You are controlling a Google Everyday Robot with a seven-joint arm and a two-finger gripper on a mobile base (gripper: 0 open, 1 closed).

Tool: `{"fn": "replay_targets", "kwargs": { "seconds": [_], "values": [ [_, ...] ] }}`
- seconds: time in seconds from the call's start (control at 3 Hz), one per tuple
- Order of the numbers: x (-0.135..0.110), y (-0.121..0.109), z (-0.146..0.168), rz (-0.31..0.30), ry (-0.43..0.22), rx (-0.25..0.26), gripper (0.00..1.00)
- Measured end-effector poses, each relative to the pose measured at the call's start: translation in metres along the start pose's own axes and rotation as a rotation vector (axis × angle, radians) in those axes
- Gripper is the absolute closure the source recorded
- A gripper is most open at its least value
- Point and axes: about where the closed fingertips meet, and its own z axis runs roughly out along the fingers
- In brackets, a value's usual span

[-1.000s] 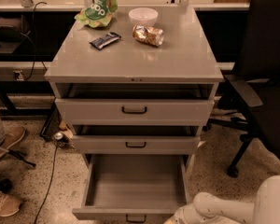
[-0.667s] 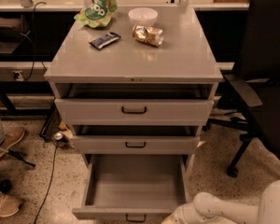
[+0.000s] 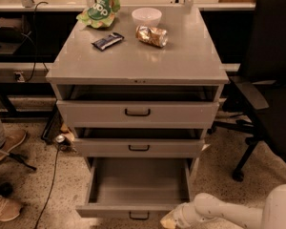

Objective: Close bottom drawer

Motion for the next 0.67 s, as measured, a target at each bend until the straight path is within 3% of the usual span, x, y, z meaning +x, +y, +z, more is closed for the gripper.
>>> {"fn": "replay_targets", "kwargs": {
  "seconds": [0.33,0.67],
  "values": [
    [-0.0255,-0.0119,0.0124,-0.095,-0.042,0.030,1.00],
    [-0.0255,-0.0118,0.0125,-0.095,-0.042,0.030,1.00]
  ]
}}
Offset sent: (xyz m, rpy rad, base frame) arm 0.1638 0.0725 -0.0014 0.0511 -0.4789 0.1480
